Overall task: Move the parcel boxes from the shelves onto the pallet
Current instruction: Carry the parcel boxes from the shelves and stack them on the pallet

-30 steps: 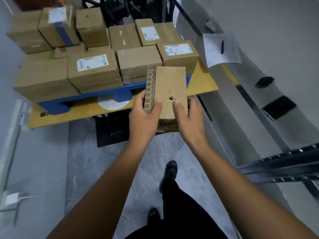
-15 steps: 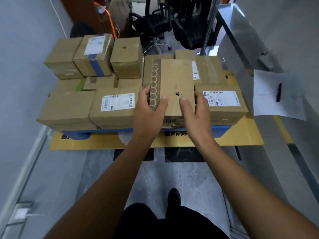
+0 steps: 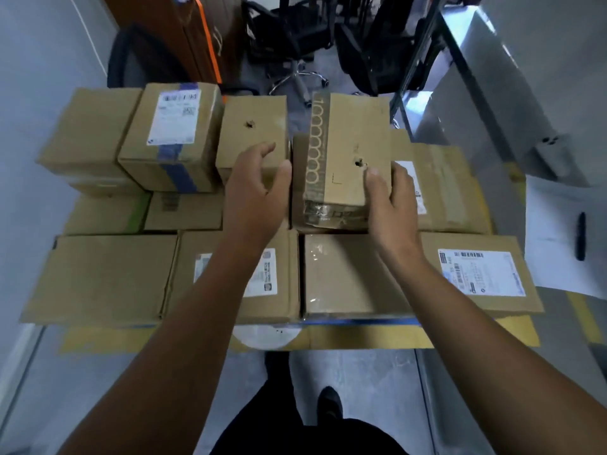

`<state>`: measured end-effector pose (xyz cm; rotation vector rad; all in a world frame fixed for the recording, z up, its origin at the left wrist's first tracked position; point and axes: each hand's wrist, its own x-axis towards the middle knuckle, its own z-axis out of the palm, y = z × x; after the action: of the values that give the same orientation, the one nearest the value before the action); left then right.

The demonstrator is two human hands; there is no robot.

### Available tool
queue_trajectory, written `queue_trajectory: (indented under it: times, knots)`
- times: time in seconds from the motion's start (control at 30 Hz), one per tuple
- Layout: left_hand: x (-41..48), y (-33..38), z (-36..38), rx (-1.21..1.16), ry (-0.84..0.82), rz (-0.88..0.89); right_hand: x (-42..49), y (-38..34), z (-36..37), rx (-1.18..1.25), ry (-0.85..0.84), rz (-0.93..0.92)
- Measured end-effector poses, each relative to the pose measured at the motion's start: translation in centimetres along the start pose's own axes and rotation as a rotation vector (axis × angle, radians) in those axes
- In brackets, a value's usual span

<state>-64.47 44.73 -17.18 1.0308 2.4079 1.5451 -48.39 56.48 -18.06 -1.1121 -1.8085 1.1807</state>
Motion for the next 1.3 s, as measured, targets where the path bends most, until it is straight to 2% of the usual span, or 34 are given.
queue_trajectory:
  times: [0.13, 0.3, 0.5, 0.77, 1.03, 1.1, 1.2, 1.3]
  knots:
    - [4.4, -1.6, 0.4, 0.110, -0.110, 0.062, 4.5, 0.3, 2.7, -0.066, -0.052, -0.003]
    - [6.3, -2.1, 1.2, 0.240, -0.228, 0.057, 7.8, 1.3, 4.6, -0.083, -0.048, 0.061]
    - [6.4, -2.0, 1.9, 0.340, -0.218, 0.011, 8.5, 2.1, 5.9, -0.092, -0.111, 0.082]
    - [6.3, -1.5, 1.9, 0.338, -0.210, -0.030, 8.4, 2.3, 5.4, -0.057, -0.201, 0.104]
    - [6.6, -1.2, 2.1, 0.385, -0.221, -0.003, 8.3, 2.1, 4.1, -0.058, -0.282, 0.135]
    - [6.6, -0.8, 2.0, 0.370, -0.218, 0.019, 7.7, 1.7, 3.2, -0.026, -0.262, 0.155]
    - [5.9, 0.3, 2.1, 0.333, -0.205, 0.122, 6.3, 1.1, 1.3, -0.022, -0.151, 0.140]
    - [4.3, 1.9, 2.7, 0.229, -0.261, 0.205, 4.1, 0.4, -0.8, -0.046, -0.031, 0.147]
